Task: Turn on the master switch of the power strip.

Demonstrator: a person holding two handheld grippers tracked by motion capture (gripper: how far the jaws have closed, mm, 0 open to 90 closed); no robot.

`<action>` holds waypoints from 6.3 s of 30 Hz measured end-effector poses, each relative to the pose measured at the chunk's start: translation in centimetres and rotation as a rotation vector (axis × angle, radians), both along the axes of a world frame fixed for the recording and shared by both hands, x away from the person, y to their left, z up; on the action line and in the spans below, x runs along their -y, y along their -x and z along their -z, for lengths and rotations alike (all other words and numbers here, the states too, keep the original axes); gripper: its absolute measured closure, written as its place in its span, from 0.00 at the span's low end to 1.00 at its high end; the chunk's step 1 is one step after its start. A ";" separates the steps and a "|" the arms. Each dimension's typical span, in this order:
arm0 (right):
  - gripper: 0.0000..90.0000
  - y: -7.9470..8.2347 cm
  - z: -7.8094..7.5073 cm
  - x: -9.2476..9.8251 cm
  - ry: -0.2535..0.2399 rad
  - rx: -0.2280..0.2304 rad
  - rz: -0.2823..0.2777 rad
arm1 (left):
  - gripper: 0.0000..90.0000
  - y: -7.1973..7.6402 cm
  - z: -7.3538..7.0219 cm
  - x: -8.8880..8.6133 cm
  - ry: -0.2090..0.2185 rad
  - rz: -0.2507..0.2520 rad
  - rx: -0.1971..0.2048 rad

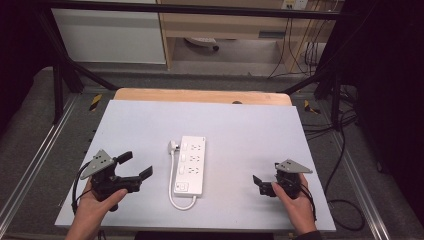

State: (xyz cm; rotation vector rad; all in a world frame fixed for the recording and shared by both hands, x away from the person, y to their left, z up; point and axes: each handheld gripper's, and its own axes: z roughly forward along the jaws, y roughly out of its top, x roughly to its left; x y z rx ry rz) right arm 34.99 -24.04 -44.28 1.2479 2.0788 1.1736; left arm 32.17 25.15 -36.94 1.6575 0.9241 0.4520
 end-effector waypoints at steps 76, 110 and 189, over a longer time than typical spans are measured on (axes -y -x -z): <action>0.05 0.1 -0.5 0.2 -0.006 0.008 0.007 | 0.86 -3.3 3.3 5.3 -0.136 0.074 -0.058; 0.04 0.2 -0.7 0.3 -0.012 0.019 0.016 | 1.00 -2.7 4.5 7.1 -0.162 0.168 -0.134; 0.04 0.2 -0.6 0.1 -0.013 0.000 0.011 | 1.00 -1.8 6.5 9.6 -0.327 0.242 -0.226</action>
